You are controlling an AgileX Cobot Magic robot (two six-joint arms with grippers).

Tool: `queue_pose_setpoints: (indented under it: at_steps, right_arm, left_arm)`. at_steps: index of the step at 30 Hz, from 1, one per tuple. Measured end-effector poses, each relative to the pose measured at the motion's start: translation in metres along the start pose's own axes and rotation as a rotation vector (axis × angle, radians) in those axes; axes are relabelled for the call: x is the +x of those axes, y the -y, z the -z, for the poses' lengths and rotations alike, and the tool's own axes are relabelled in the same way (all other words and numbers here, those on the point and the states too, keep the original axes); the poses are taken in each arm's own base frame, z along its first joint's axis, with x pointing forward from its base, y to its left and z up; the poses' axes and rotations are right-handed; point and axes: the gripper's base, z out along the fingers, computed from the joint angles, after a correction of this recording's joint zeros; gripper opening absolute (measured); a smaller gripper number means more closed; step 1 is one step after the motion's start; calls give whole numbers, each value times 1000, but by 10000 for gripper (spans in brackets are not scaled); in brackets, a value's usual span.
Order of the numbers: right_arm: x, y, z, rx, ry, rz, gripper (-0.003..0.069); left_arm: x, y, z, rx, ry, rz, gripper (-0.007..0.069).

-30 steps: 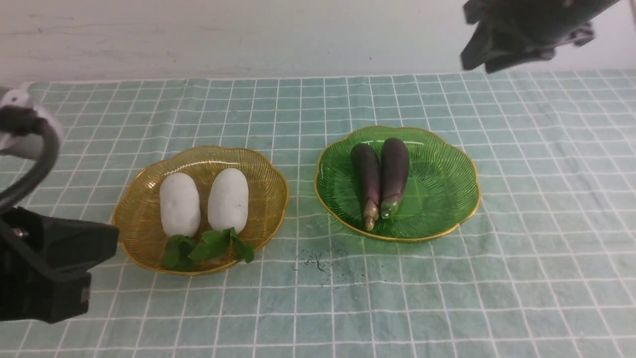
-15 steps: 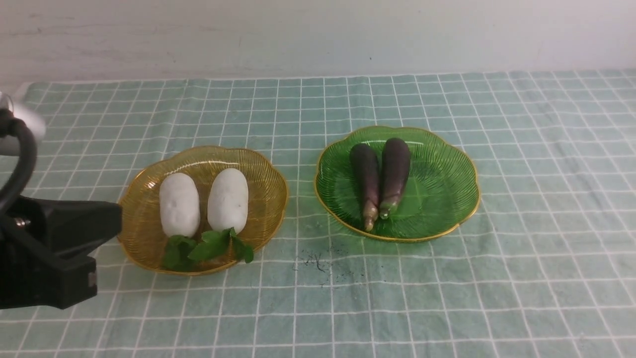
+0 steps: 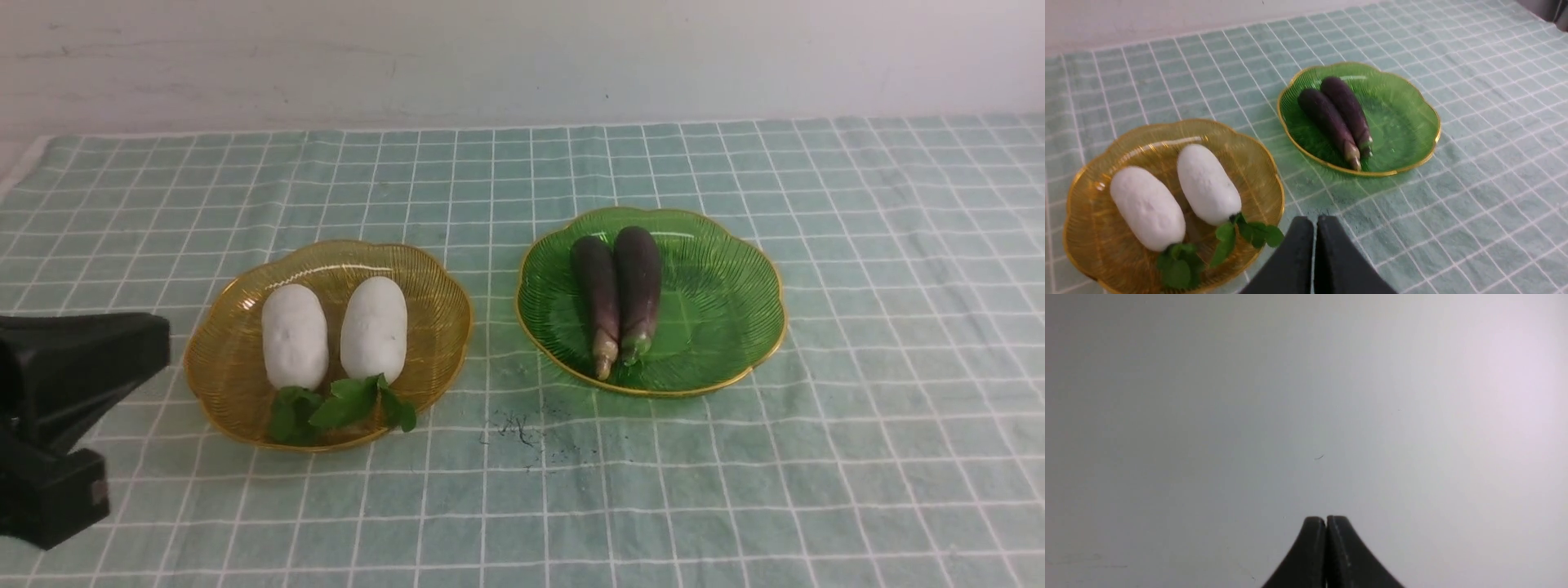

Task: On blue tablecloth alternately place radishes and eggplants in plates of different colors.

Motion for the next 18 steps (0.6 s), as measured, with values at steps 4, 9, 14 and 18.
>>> queue_pose_setpoints:
  at_steps: [4, 9, 14, 18]
  right_arm:
    - [7, -1, 0, -12, -63, 4, -14]
    - [11, -2, 1, -24, -116, 6, -14]
    - [15, -3, 1, -33, -159, 7, -14]
    - [16, -3, 1, -34, -164, 7, -14]
  left_arm:
    - [17, 0, 16, -3, 109, -3, -8]
    - [37, -1, 25, -5, 170, -4, -8]
    - [47, -1, 29, -2, 175, -3, -8]
    - [50, -1, 29, 0, 151, -3, -8]
